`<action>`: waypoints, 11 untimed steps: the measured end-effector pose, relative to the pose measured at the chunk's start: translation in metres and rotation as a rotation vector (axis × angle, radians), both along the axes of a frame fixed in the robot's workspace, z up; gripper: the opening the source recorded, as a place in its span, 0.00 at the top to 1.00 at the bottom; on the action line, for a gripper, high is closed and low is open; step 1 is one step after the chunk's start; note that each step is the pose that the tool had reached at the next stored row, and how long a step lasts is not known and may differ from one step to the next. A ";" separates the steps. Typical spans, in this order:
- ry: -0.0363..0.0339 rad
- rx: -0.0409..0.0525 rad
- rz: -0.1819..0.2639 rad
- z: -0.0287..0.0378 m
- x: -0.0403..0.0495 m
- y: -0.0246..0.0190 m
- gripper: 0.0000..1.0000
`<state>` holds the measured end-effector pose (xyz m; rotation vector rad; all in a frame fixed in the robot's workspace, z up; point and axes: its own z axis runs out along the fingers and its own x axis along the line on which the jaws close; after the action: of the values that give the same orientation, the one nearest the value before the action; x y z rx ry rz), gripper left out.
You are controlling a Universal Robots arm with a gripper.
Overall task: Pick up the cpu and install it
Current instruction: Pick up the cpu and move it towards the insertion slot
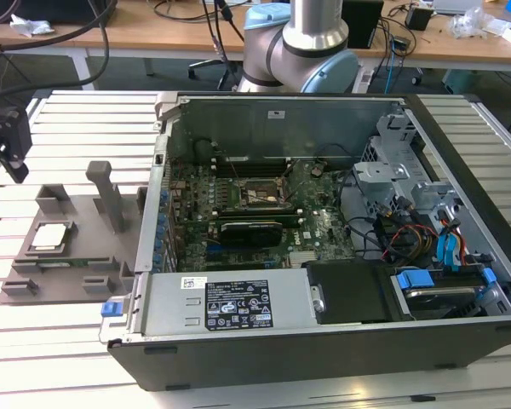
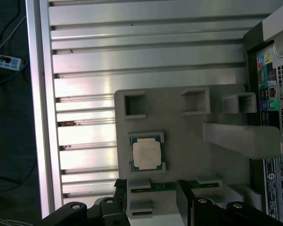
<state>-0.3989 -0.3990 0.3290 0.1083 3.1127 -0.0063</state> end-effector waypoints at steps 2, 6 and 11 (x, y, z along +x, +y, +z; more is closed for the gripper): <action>0.0000 0.0000 0.000 -0.0004 0.0000 0.0000 0.46; 0.0000 0.0000 0.000 -0.0016 0.0000 0.0000 0.46; -0.0001 0.0001 0.000 -0.0048 0.0000 0.0000 0.46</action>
<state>-0.3989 -0.3990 0.3242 0.1083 3.1126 -0.0062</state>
